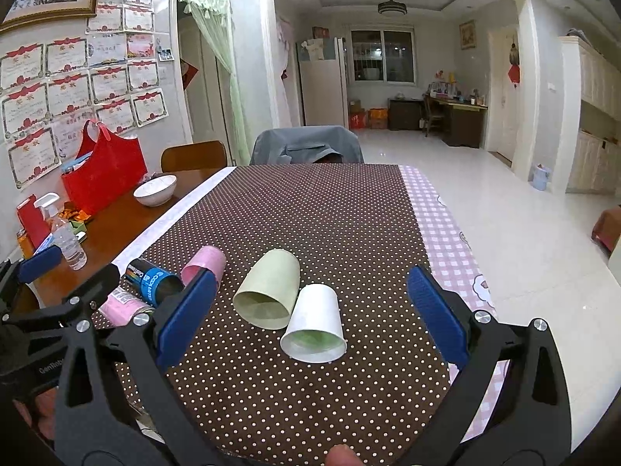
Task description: Flip cup upside down
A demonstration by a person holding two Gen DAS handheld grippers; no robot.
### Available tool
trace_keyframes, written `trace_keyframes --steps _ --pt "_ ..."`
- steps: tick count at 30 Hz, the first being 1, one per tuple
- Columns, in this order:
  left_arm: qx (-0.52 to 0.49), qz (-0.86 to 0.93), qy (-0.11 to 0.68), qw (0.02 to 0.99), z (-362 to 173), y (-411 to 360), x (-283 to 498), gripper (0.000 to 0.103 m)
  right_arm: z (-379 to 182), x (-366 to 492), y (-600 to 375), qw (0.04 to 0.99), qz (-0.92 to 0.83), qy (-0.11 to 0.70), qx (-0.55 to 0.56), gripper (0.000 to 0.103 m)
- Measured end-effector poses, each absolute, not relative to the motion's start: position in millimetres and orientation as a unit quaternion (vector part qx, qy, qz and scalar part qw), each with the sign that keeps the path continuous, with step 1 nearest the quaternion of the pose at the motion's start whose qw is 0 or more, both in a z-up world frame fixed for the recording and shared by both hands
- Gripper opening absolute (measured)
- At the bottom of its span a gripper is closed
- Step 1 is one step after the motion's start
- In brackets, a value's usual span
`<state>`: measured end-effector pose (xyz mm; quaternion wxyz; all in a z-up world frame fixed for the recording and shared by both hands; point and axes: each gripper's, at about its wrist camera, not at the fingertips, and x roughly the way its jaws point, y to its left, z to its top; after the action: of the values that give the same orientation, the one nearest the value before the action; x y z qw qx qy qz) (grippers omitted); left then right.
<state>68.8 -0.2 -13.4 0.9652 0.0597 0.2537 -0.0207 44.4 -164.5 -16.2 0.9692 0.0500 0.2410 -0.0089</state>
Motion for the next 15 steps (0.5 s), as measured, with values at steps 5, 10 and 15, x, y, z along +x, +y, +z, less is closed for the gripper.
trace_keyframes --steps 5,10,15 --pt "0.066 -0.025 0.271 0.96 -19 -5 87 0.092 -23 56 -170 0.965 -0.013 0.255 0.055 0.097" --pt "0.072 -0.039 0.299 0.951 -25 -14 112 0.092 -32 72 -180 0.959 -0.019 0.274 0.063 0.097" --pt "0.076 -0.053 0.333 0.938 -35 -25 142 0.092 -40 94 -191 0.952 -0.023 0.295 0.073 0.097"
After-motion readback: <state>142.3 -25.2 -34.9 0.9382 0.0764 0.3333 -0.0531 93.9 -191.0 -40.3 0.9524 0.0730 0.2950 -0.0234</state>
